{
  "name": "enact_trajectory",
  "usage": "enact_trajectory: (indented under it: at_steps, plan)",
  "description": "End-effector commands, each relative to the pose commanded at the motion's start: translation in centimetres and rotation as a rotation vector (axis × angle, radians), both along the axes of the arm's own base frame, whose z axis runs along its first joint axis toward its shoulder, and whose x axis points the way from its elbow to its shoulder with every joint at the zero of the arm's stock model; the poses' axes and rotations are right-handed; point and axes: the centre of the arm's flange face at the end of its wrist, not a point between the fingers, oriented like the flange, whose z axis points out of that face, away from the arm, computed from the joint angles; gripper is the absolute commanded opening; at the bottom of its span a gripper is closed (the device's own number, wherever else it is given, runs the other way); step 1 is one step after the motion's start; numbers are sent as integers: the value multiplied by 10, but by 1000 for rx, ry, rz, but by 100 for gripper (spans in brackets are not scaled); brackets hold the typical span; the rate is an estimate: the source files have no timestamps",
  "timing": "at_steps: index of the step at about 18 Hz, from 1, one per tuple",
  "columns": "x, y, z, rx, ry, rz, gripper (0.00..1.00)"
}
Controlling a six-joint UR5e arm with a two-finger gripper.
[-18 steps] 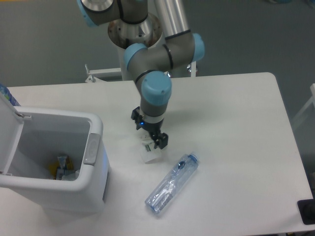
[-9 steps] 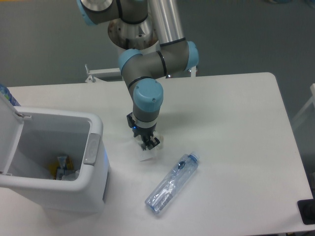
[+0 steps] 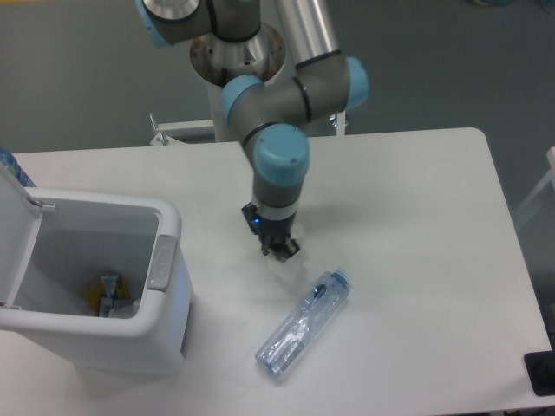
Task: Place the trash in the trash can
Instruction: 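Lift the paper and carry it over the white bin, then release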
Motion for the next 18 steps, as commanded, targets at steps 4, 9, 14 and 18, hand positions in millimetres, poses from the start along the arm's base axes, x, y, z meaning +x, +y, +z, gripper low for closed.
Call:
enact_trajectory:
  at_steps: [4, 9, 14, 18]
  plan:
    - [-18, 19, 71, 148, 19, 146, 0]
    - [-34, 49, 162, 374, -13, 285, 0]
    - [-18, 69, 259, 581, -97, 400, 0]
    - [57, 96, 282, 600, -123, 340, 0]
